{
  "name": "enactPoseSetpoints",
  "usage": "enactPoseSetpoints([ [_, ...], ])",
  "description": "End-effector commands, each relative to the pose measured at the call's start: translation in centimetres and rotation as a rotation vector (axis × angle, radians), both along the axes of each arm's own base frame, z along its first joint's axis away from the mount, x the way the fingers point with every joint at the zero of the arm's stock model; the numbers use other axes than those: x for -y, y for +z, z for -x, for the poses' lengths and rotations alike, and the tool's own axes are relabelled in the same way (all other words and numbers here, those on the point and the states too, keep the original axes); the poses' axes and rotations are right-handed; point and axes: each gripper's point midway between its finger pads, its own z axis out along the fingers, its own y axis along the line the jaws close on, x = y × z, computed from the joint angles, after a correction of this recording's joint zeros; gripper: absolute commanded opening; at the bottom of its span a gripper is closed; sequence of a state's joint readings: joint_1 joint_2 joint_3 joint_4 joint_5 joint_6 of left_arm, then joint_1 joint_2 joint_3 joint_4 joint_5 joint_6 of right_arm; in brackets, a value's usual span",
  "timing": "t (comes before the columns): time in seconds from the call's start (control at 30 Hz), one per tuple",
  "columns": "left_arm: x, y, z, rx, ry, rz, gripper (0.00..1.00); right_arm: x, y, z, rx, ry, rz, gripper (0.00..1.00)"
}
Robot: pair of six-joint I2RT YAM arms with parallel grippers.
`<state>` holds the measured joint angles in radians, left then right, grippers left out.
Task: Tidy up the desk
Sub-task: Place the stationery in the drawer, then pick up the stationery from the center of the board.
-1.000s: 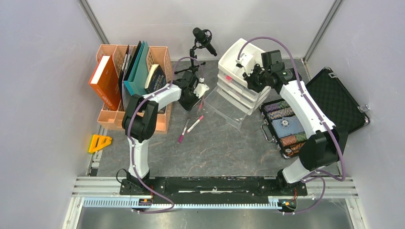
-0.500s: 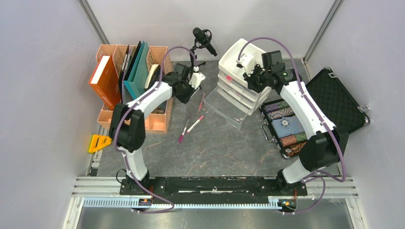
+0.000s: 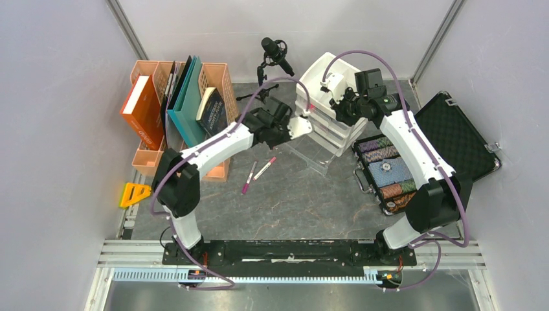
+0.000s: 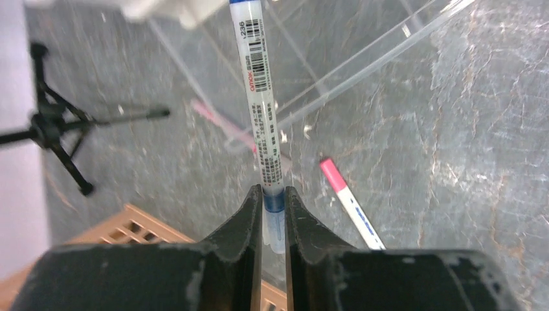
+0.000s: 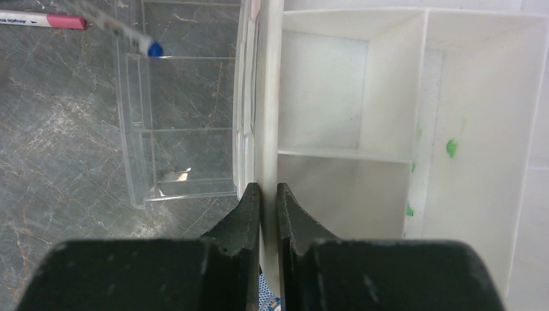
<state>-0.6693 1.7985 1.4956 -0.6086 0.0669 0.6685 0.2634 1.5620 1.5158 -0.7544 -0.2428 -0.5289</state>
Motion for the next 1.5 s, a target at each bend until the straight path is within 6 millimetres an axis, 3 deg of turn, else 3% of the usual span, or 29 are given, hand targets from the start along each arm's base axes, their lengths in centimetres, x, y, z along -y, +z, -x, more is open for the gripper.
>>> enactPoseSetpoints([
  [0.0,3.2,1.0,-1.3,0.204,-0.168,-0.122,0.02,2.3,-0.8,0.5,-0.013,-0.032,0.088,0.0],
  [0.33,7.4,0.8,-2.6,0.388,-0.416,-0.322,0.06,2.4,-1.3,0.7,-0.023,-0.028,0.094,0.0],
  [0.43,8.2,0.8,-3.0,0.396,-0.445,-0.341,0.15,2.4,-1.5,0.8,-0.026,-0.029,0.097,0.0],
  [0.63,8.8,1.1,-3.8,0.424,-0.407,-0.343,0.49,2.4,-1.5,0.8,-0.025,-0.029,0.098,0.0],
  [0.73,8.6,1.7,-3.8,0.428,-0.373,-0.325,0.56,2.4,-1.4,0.8,-0.021,-0.029,0.097,0.0],
  [0.9,7.1,3.7,-3.1,0.441,-0.281,-0.273,0.61,2.4,-1.3,0.9,-0.02,-0.027,0.094,0.0],
  [1.1,2.6,4.6,-1.5,0.389,-0.067,-0.178,0.74,2.4,-1.2,1.0,-0.015,-0.029,0.09,0.0],
  [1.2,0.2,3.8,-0.1,0.272,0.047,-0.09,0.81,2.3,-1.2,1.1,-0.015,-0.027,0.087,0.0],
  [1.33,-2.7,1.6,1.9,0.083,0.183,-0.01,0.84,2.3,-1.2,1.1,-0.014,-0.027,0.085,0.0],
  [1.47,-4.2,-1.0,3.8,-0.097,0.239,0.036,0.84,2.3,-1.2,1.1,-0.015,-0.029,0.084,0.0],
])
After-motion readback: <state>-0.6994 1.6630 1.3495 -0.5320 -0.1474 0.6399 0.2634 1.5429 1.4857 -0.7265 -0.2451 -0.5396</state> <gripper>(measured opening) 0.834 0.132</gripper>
